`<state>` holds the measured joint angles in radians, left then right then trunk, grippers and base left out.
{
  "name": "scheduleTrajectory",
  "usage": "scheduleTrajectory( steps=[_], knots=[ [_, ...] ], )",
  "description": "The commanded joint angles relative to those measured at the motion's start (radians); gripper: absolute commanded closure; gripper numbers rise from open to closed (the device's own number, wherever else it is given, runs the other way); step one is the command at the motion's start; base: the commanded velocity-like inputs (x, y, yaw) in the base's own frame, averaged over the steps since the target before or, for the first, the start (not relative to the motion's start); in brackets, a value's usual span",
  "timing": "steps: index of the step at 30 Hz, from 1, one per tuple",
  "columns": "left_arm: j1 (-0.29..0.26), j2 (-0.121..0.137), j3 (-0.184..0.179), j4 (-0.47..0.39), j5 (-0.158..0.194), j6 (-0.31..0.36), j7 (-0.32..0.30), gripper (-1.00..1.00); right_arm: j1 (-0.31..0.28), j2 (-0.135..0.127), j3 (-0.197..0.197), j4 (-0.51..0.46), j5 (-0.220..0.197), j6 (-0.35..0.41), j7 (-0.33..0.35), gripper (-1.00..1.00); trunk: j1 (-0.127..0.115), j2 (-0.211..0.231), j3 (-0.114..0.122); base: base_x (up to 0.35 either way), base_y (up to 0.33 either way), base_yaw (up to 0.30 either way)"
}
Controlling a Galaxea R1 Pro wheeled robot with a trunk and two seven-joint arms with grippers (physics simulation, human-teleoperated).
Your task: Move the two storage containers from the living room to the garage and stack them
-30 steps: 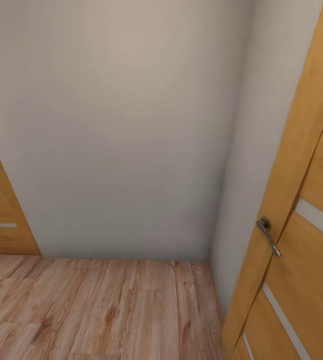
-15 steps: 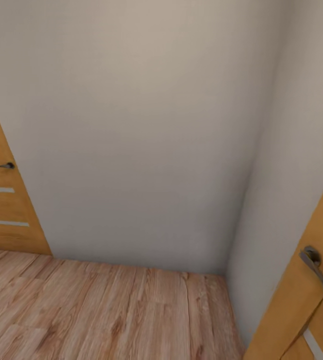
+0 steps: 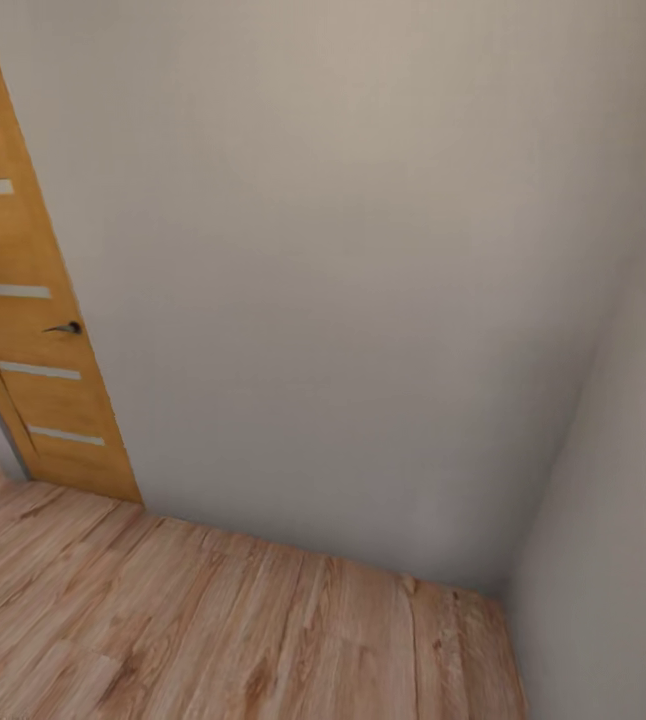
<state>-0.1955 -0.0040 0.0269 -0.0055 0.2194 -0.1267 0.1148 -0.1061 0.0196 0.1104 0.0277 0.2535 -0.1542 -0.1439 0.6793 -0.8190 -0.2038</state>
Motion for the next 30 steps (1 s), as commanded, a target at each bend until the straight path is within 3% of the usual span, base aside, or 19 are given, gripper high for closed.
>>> scheduleTrajectory(
  steps=[1, 30],
  knots=[
    [-0.001, 0.0, 0.002, 0.001, 0.003, -0.004, 0.002, -1.0, -0.001, 0.0, 0.008, 0.003, 0.003, -0.004, -0.006, -1.0, 0.001, -0.001, -0.001, 0.316, 0.0, 0.269],
    [-0.001, -0.001, 0.002, 0.001, 0.003, -0.004, 0.002, -1.0, -0.001, 0.001, 0.008, 0.003, 0.003, -0.005, -0.006, -1.0, 0.001, -0.001, -0.001, 0.29, 0.0, 0.269]
  ],
)
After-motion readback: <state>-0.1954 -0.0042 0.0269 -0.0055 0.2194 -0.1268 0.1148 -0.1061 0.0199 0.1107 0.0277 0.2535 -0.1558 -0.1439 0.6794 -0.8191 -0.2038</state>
